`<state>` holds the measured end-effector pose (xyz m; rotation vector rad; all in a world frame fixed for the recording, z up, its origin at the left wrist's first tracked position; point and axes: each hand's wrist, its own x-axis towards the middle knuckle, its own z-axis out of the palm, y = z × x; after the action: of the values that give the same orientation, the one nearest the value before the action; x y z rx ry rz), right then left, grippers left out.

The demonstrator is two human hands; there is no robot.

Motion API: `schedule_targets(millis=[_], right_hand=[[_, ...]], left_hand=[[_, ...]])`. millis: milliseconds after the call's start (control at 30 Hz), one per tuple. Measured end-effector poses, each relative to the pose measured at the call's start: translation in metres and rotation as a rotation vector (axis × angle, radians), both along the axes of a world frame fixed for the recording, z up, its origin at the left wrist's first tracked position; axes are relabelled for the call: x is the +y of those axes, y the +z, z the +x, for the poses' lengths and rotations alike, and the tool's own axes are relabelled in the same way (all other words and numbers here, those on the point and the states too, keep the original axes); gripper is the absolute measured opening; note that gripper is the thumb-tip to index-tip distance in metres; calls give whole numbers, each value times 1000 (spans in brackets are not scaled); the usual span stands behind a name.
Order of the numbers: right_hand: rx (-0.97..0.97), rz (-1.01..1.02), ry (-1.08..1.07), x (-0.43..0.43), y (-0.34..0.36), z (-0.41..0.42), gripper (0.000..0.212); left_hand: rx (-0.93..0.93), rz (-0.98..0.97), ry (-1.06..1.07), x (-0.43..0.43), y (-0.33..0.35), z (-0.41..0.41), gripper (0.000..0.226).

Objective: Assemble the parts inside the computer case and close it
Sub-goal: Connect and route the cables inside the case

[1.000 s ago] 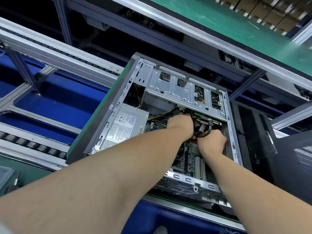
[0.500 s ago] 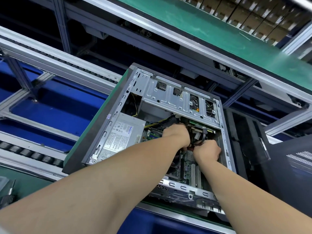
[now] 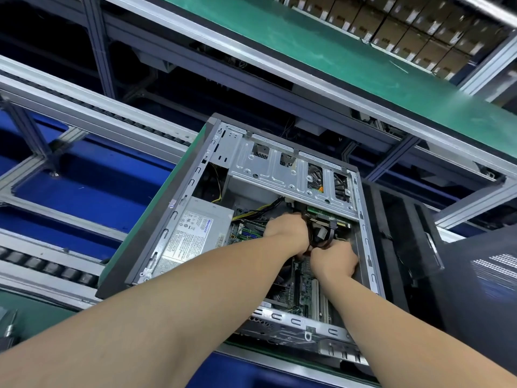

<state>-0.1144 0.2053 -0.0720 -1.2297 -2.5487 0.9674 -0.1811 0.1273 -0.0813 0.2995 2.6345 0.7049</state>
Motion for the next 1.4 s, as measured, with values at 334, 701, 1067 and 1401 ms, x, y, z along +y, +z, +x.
schedule_targets(millis=[334, 701, 1067, 1401], right_hand=[[103, -231, -236, 0, -9, -3, 14], [98, -173, -210, 5, -15, -7, 28], [32, -158, -196, 6, -16, -8, 16], [3, -169, -142, 8, -16, -7, 14]], left_hand=[[-17, 13, 21, -2, 4, 0, 22], [-46, -15, -5, -4, 10, -1, 22], [0, -130, -77, -1, 9, -2, 12], [-28, -44, 15, -2, 6, -3, 16]])
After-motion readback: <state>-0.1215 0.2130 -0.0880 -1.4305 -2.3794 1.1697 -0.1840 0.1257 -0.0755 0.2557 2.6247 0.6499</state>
